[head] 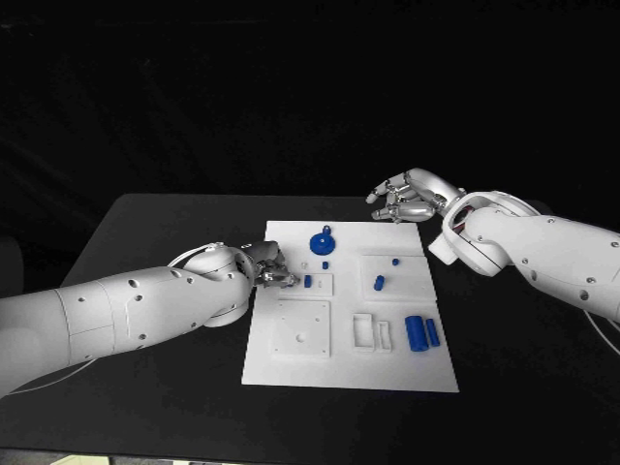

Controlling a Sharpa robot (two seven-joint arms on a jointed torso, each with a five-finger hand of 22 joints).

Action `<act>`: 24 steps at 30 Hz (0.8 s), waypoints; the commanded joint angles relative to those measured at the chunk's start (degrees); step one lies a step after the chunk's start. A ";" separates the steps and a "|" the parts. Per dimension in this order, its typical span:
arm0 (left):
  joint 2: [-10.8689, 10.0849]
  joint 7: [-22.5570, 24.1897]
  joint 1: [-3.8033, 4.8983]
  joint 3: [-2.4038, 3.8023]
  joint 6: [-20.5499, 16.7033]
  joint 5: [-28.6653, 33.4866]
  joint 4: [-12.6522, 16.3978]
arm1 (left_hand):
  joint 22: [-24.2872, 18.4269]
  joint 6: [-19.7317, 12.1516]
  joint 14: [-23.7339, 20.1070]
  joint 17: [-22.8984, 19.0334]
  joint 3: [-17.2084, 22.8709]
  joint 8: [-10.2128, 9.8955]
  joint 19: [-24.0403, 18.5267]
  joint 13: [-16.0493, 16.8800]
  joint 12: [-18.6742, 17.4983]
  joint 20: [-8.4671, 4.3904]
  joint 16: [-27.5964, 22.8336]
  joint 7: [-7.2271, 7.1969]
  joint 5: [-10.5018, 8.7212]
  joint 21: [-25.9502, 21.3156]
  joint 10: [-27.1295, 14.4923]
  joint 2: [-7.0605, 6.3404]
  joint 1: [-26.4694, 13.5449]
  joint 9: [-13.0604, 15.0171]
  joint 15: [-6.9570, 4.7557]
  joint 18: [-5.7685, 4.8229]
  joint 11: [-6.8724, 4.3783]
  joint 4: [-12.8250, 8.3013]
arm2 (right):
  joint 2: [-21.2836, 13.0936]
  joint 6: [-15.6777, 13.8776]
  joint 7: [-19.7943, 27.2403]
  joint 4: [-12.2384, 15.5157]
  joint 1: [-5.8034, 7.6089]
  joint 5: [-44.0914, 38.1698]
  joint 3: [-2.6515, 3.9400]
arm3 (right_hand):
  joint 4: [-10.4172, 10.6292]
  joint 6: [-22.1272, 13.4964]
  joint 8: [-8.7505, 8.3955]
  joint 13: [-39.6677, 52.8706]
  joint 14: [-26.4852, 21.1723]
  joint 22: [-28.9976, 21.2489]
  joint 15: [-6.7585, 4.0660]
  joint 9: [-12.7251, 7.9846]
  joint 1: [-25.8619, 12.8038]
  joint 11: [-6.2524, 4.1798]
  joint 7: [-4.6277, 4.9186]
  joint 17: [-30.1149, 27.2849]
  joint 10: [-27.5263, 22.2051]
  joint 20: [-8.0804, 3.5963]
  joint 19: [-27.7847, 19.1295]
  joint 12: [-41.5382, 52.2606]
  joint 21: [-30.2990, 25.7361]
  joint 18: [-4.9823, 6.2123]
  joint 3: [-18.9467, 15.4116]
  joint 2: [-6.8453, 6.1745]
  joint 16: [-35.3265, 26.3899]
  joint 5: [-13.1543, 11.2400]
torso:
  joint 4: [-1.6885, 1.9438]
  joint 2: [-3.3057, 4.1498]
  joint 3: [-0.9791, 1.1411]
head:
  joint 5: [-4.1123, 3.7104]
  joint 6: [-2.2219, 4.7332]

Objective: Assemble the parts on the task board

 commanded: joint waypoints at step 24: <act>0.67 -0.13 -0.10 0.08 3.20 1.42 -0.98 | 0.16 5.52 -0.62 -0.30 0.04 0.03 -0.51 -0.74 -0.48 -5.96 -0.42 -2.53 -5.96 -0.44 -0.60 -5.09 -0.66 -0.20 -0.27 1.22 -0.38 3.70 | 0.03 0.52 0.23 0.02 -0.02 0.10 0.05 | 0.02 -0.09 0.39 -0.08 -0.47 0.11 0.01 -0.11 -0.58 -0.01 0.42 -0.10 -0.25 0.22 -0.31 0.03 0.06 0.87 0.30 -0.09 -0.22 0.41 | 0.05 0.00 -0.01 | -0.08 -0.01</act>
